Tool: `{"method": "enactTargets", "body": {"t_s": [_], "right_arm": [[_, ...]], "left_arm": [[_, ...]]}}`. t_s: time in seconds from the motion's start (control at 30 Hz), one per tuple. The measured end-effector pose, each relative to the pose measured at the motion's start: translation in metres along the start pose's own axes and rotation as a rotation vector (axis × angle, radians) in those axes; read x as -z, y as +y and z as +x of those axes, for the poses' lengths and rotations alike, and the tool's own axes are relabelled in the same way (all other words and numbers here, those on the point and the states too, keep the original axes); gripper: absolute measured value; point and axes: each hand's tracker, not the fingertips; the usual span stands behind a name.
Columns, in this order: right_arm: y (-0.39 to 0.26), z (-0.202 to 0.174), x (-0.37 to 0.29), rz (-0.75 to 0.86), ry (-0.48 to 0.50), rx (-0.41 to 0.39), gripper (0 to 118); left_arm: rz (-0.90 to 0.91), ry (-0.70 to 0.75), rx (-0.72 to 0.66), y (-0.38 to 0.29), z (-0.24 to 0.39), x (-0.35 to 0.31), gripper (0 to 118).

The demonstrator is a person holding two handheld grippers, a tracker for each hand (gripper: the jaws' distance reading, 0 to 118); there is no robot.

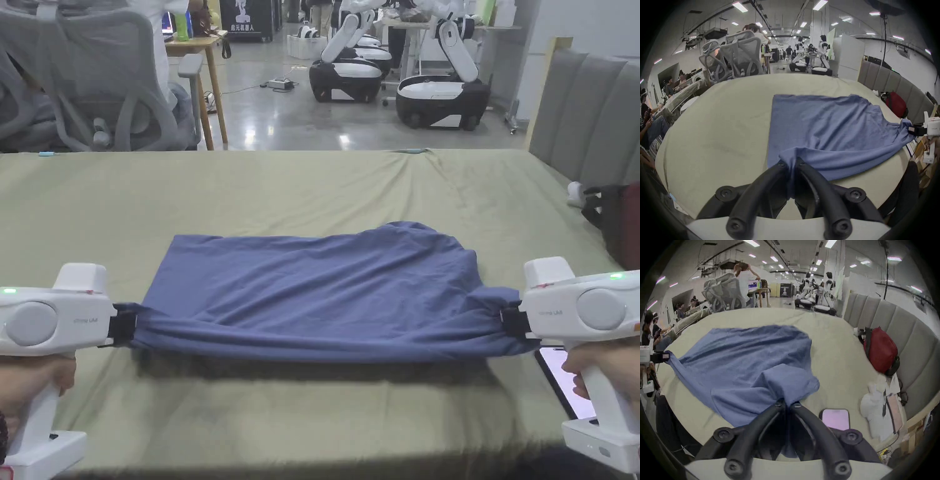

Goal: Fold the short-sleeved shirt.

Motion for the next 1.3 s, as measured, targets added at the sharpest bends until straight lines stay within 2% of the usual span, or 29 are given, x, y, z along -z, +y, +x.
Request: {"method": "enactTargets", "body": {"t_s": [0.13,0.37,0.57,0.7,0.73,0.77,0.8,0.83,0.87,0.9,0.97,1.0,1.07,1.1,1.13,1.17,1.2,1.23,1.3], "right_arm": [[0.046,0.005,0.024,0.034,0.001,0.026,5],[0.107,0.008,0.12,0.039,0.003,0.087,5],[0.117,0.004,0.193,-0.035,-0.026,0.134,5],[0.107,-0.003,0.212,-0.08,-0.048,0.112,6],[0.105,-0.004,0.211,-0.079,-0.053,0.108,16],[0.104,-0.002,0.211,-0.079,-0.057,0.102,33],[0.104,-0.003,0.209,-0.076,-0.07,0.089,58],[0.104,-0.002,0.203,-0.066,-0.071,0.077,89],[0.104,-0.002,0.196,-0.053,-0.077,0.073,110],[0.109,0.007,0.198,-0.036,-0.077,0.078,118],[0.108,0.01,0.177,0.029,-0.066,0.099,116],[0.106,0.01,0.167,0.024,-0.064,0.105,111],[0.102,0.01,0.151,0.007,-0.064,0.11,77],[0.099,0.008,0.144,0.006,-0.068,0.111,52],[0.093,0.005,0.136,0.012,-0.073,0.112,15],[0.089,0.001,0.13,0.018,-0.09,0.11,2],[0.084,0.0,0.125,0.02,-0.102,0.109,1],[0.079,-0.002,0.118,0.025,-0.108,0.111,0],[0.071,-0.008,0.104,0.029,-0.099,0.125,0]], "left_arm": [[0.03,0.014,-0.001,0.049,-0.008,0.031,4],[0.025,0.057,0.019,0.104,-0.014,0.134,4],[-0.097,0.095,0.01,0.101,-0.017,0.201,4],[-0.145,0.085,0.0,0.085,-0.017,0.216,5],[-0.146,0.082,0.0,0.082,-0.017,0.217,6],[-0.148,0.075,0.0,0.079,-0.018,0.217,12],[-0.148,0.071,0.002,0.078,-0.017,0.214,28],[-0.153,0.068,0.002,0.078,-0.017,0.211,66],[-0.156,0.07,0.002,0.078,-0.018,0.208,95],[-0.152,0.086,0.0,0.078,-0.018,0.202,118],[-0.045,0.091,-0.007,0.079,-0.018,0.18,111],[-0.023,0.09,-0.003,0.079,-0.019,0.171,112],[-0.036,0.101,-0.021,0.075,-0.017,0.154,111],[-0.041,0.106,-0.037,0.072,-0.016,0.144,104],[-0.044,0.097,-0.045,0.068,-0.014,0.135,81],[-0.035,0.085,-0.054,0.063,-0.012,0.125,53],[-0.022,0.083,-0.059,0.058,-0.009,0.117,22],[-0.022,0.082,-0.055,0.053,-0.008,0.111,0],[-0.02,0.087,-0.04,0.043,-0.002,0.099,0]]}}
